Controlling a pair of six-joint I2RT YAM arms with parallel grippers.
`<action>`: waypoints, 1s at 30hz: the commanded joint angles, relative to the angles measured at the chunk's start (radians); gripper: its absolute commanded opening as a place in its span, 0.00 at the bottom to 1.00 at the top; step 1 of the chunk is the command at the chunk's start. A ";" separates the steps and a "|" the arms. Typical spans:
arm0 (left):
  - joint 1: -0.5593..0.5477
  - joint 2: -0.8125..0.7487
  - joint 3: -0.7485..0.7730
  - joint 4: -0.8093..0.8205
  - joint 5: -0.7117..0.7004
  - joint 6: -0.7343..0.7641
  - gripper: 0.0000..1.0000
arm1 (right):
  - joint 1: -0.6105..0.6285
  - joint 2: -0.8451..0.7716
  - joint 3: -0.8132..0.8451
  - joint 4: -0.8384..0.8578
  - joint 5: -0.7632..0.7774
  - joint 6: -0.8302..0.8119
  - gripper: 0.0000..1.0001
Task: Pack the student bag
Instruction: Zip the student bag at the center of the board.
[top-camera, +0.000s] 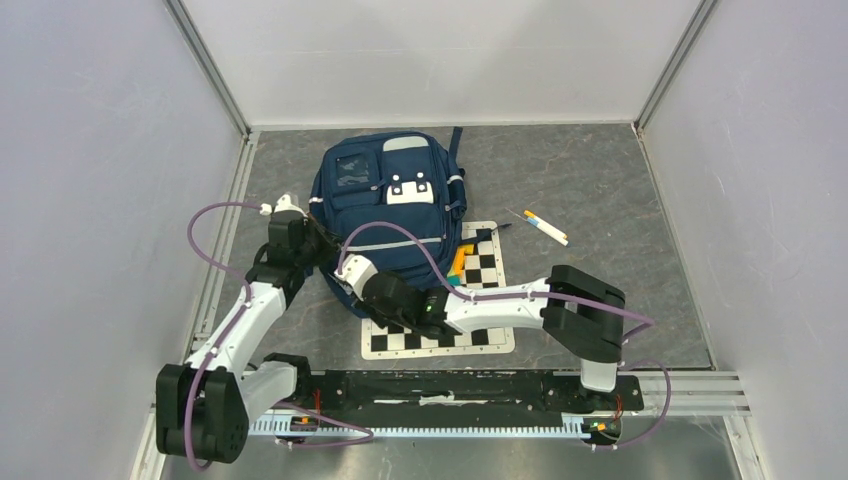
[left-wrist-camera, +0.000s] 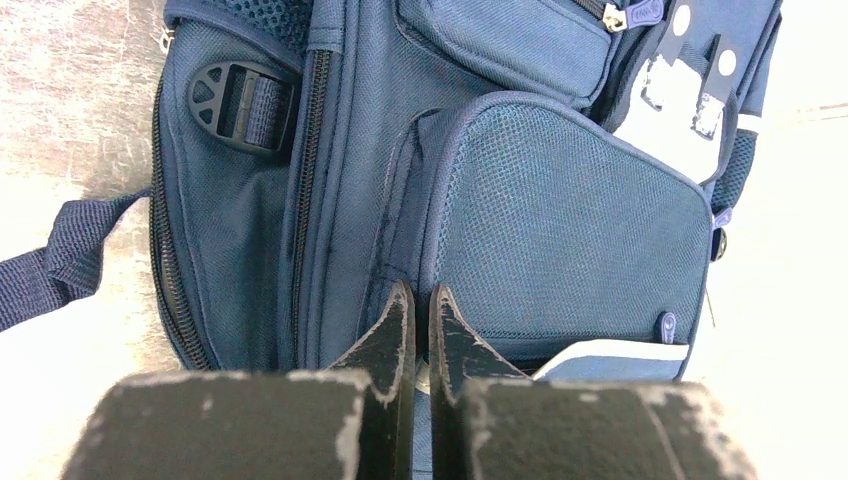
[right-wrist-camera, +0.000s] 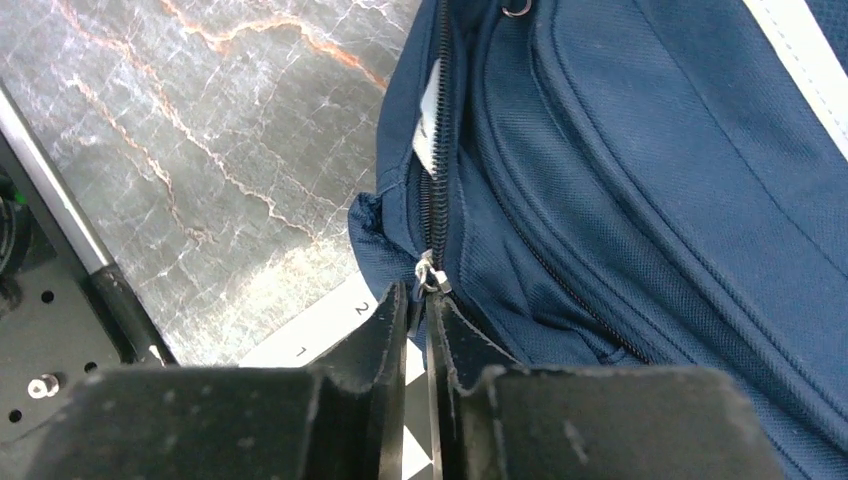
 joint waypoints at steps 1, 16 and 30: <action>-0.040 -0.037 0.040 0.041 0.094 -0.034 0.05 | 0.032 -0.050 0.039 0.098 -0.098 -0.060 0.23; -0.125 -0.177 0.162 -0.300 -0.042 0.223 0.80 | -0.209 -0.574 -0.434 0.035 -0.008 0.051 0.94; -0.442 -0.187 0.233 -0.445 -0.230 0.275 0.84 | -0.523 -0.531 -0.639 0.352 -0.287 0.406 0.98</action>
